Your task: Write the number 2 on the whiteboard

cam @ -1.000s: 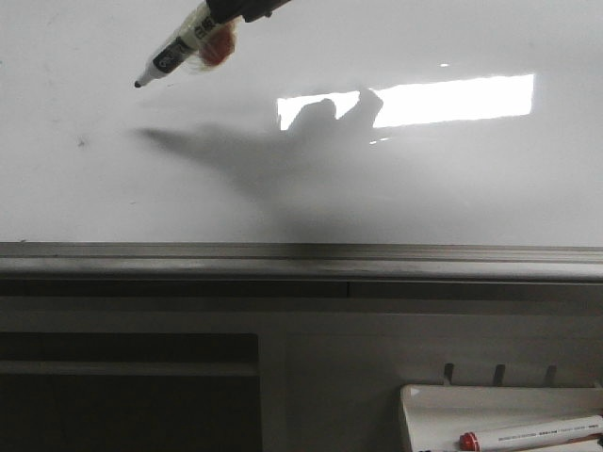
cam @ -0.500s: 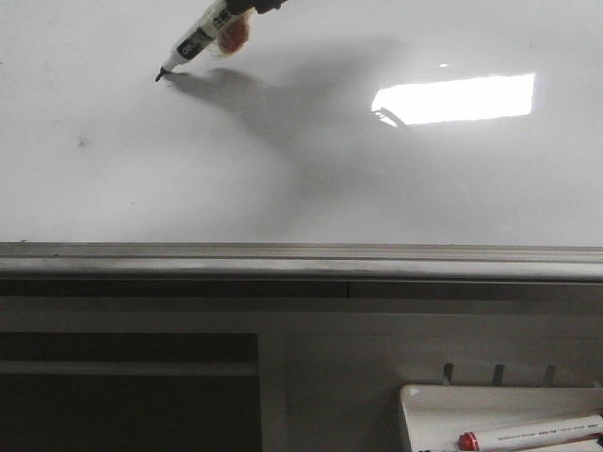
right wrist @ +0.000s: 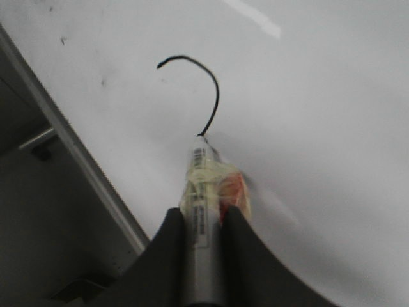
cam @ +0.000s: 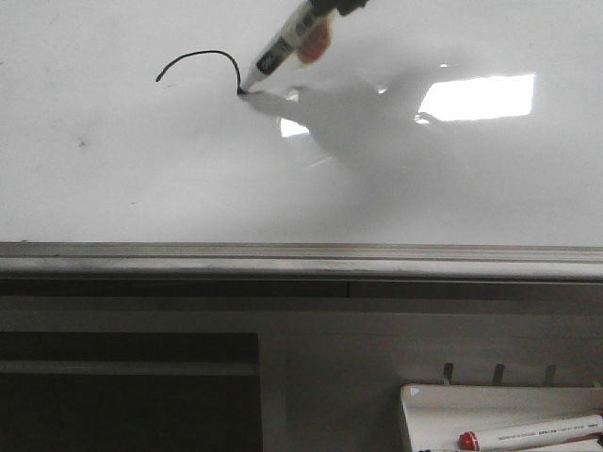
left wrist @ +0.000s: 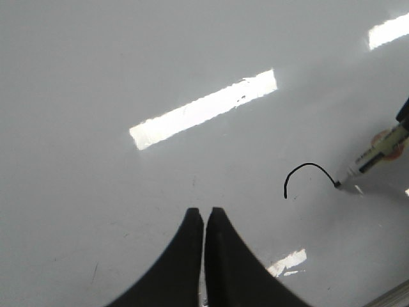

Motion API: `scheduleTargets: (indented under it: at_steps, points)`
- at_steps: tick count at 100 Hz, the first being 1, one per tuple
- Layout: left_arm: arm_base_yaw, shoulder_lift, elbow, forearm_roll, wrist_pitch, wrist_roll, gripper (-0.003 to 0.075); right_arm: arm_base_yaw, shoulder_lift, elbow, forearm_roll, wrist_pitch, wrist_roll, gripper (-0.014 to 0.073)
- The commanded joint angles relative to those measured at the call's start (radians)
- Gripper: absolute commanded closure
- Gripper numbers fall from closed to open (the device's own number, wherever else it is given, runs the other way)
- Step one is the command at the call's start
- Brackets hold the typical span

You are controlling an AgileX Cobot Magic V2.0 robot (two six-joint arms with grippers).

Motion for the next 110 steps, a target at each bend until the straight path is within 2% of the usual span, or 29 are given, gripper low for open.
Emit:
scheduleTargets:
  at_steps: [1, 31, 48, 72, 93, 110]
  points:
    - [0.002, 0.01, -0.031, -0.003, -0.073, -0.011, 0.0741, 0.015, -0.009, -0.006, -0.01, -0.029, 0.014, 0.0642]
    - [0.002, 0.01, -0.031, -0.003, -0.073, -0.011, 0.0741, 0.14, 0.127, -0.063, -0.01, -0.118, 0.014, 0.0643]
    - [0.002, 0.01, -0.031, -0.003, -0.073, -0.011, 0.0741, 0.152, 0.147, -0.103, -0.024, -0.112, 0.018, 0.0642]
    - [0.002, 0.01, -0.031, -0.003, -0.073, -0.011, 0.0741, 0.099, 0.127, -0.099, -0.163, 0.018, 0.125, 0.0642]
    - [0.002, 0.01, -0.031, 0.001, -0.073, -0.011, 0.0741, 0.05, 0.055, -0.024, -0.189, 0.025, 0.145, 0.0642]
    - [0.002, 0.01, -0.031, 0.001, -0.073, -0.011, 0.0741, -0.004, -0.01, 0.03, -0.291, 0.032, 0.235, 0.0643]
